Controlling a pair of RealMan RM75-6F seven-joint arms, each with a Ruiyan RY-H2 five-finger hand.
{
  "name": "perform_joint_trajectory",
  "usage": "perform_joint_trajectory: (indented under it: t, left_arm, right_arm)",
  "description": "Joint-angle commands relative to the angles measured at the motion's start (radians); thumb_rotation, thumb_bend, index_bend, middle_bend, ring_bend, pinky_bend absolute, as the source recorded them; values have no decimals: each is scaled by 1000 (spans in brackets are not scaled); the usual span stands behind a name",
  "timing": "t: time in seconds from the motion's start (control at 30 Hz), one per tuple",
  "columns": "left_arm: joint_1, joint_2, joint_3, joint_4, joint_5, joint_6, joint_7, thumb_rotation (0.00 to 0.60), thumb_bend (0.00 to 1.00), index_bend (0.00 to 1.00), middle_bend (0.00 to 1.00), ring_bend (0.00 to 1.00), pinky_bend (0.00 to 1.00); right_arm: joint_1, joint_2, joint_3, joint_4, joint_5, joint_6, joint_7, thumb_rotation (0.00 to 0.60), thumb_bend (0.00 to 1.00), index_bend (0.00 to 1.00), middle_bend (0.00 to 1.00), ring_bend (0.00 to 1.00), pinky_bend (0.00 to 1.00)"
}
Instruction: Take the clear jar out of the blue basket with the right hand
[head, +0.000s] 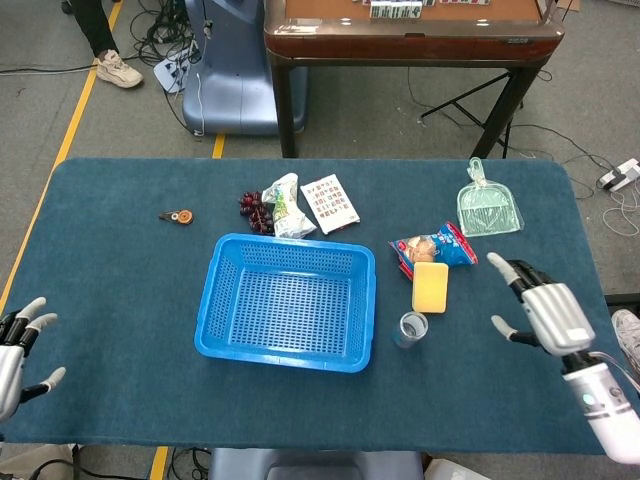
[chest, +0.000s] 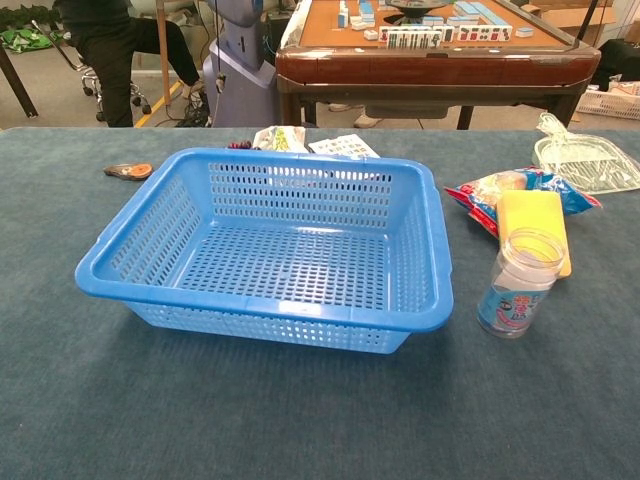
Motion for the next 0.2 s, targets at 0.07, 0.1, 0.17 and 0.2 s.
perform_joint_trajectory:
  t: [0.07, 0.1, 0.17, 0.2]
  left_arm:
    - [-1, -3, 0, -3, 6, 4, 1, 600, 149, 309, 143, 152, 180]
    - [-1, -4, 1, -5, 9, 6, 3, 600, 149, 309, 143, 152, 180]
    - [-2, -5, 0, -6, 10, 6, 6, 600, 149, 310, 143, 152, 180]
    - [-2, -6, 0, -6, 10, 5, 7, 600, 149, 310, 143, 152, 180]
  right_arm:
    - [-119, 24, -20, -19, 17, 121, -20, 600, 270, 88, 196, 157, 278]
    - [-138, 26, -25, -16, 13, 140, -15, 600, 270, 88, 198, 157, 278]
    - [-167, 28, -28, -7, 13, 168, 1, 600, 270, 90, 201, 157, 278]
    - [-178, 29, -28, -6, 16, 176, 8, 600, 270, 91, 201, 157, 278]
